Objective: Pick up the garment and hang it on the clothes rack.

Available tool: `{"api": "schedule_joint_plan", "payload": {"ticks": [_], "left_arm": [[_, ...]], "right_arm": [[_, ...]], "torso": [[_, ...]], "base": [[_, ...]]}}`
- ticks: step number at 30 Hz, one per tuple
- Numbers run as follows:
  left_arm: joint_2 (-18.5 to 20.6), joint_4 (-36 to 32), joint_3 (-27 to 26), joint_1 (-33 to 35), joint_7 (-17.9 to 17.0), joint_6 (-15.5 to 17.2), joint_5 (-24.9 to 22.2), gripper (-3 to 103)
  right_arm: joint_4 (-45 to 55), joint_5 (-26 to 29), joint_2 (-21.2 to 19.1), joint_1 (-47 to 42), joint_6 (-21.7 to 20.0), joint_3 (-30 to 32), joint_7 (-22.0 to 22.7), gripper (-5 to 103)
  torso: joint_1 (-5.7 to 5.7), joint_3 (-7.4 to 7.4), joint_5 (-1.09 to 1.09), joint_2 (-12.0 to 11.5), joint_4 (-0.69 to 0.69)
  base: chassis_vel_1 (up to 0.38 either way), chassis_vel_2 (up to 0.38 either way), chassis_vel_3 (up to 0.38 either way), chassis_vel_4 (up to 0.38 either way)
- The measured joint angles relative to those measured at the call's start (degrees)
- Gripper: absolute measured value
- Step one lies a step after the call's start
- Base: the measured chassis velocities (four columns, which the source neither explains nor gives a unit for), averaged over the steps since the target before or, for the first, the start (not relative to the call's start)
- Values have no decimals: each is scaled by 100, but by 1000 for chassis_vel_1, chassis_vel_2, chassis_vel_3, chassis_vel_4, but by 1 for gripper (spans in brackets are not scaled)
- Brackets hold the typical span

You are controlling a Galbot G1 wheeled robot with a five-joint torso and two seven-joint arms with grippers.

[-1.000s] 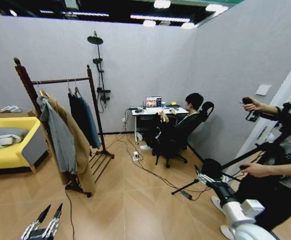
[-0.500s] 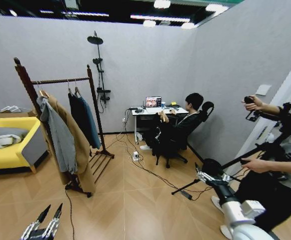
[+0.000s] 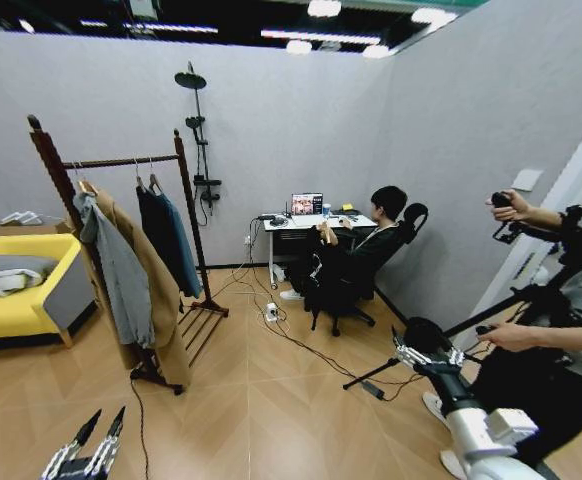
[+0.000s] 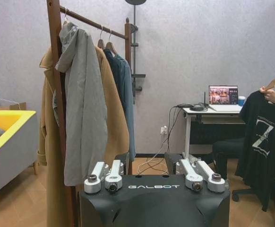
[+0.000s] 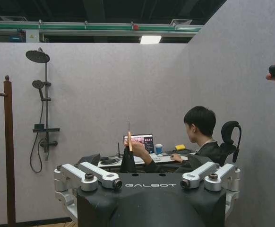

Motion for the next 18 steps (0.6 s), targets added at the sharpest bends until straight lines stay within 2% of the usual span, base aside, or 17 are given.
{"api": "schedule_joint_plan", "payload": {"ticks": [9, 16, 18], "left_arm": [[0, 0, 0, 0, 0, 0, 0, 46], [0, 0, 0, 0, 0, 0, 0, 46], [0, 0, 0, 0, 0, 0, 0, 46]], "right_arm": [[30, -82, 145, -1, -16, -61, -34, 100], [30, -65, 34, 10, -74, -34, -36, 100], [48, -23, -20, 58, -211, -43, 6, 100]], "torso": [[0, 0, 0, 0, -1], [0, 0, 0, 0, -1], [0, 0, 0, 0, 0]], "base": [[0, 0, 0, 0], [0, 0, 0, 0], [0, 0, 0, 0]]}}
